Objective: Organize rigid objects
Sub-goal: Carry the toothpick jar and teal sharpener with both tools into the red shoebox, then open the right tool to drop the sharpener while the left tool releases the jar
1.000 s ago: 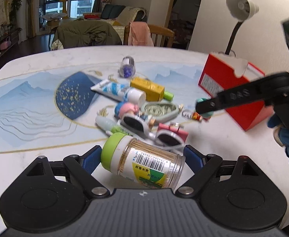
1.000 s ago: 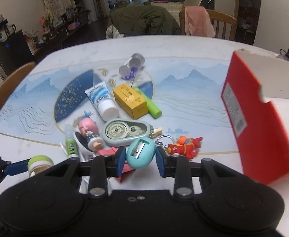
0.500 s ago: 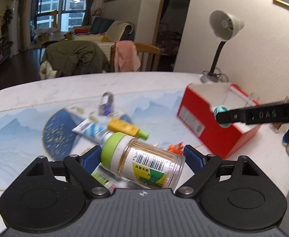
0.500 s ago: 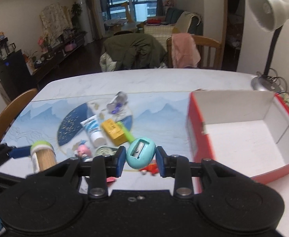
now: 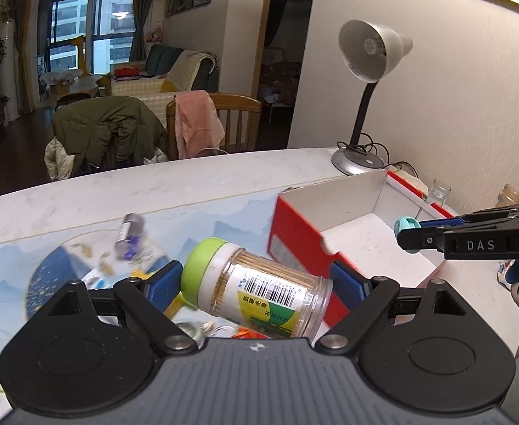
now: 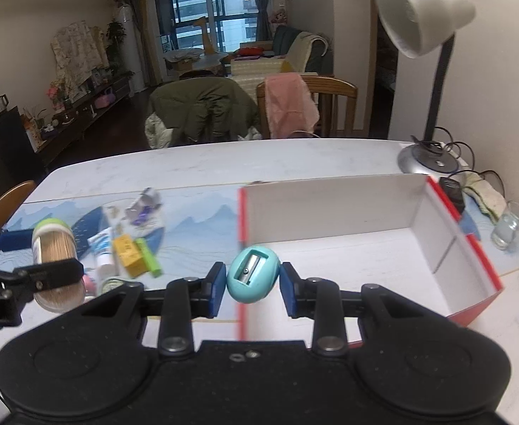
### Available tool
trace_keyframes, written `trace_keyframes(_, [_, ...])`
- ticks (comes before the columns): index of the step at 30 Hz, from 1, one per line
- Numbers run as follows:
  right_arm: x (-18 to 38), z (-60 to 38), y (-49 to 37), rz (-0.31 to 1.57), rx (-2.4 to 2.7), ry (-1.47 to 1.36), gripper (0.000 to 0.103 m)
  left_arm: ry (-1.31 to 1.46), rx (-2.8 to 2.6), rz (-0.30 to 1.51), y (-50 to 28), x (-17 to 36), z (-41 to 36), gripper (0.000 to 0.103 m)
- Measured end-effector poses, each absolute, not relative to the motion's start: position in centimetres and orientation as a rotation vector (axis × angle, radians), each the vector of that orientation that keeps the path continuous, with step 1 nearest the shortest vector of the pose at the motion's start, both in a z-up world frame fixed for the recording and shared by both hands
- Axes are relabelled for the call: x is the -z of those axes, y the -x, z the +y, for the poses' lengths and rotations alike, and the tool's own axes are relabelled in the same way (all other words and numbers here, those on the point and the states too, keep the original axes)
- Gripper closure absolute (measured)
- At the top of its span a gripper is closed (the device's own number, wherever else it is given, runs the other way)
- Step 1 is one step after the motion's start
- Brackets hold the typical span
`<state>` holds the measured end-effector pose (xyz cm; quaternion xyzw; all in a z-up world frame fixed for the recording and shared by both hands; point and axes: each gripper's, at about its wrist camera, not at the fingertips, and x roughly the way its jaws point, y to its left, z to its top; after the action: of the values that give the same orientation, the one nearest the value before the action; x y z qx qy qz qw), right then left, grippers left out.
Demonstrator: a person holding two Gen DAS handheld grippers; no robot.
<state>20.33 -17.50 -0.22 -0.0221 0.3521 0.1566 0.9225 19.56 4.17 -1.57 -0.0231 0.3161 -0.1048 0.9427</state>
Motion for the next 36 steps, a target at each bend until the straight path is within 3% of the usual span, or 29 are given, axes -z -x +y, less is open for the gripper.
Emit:
trace_keyframes(20, [4.6,-27.8,-28.0,0.831,-0.356,0.141,0.071,-0.093,0.318,0.714,-31.0,3.9,-12.8,0.013])
trace_keyframes(36, [9.5,-28.9,-32.8,1.061,-0.446,0.233,0.071,-0.149,0.294,1.066,-39.3,11.9,-17.5,0.013])
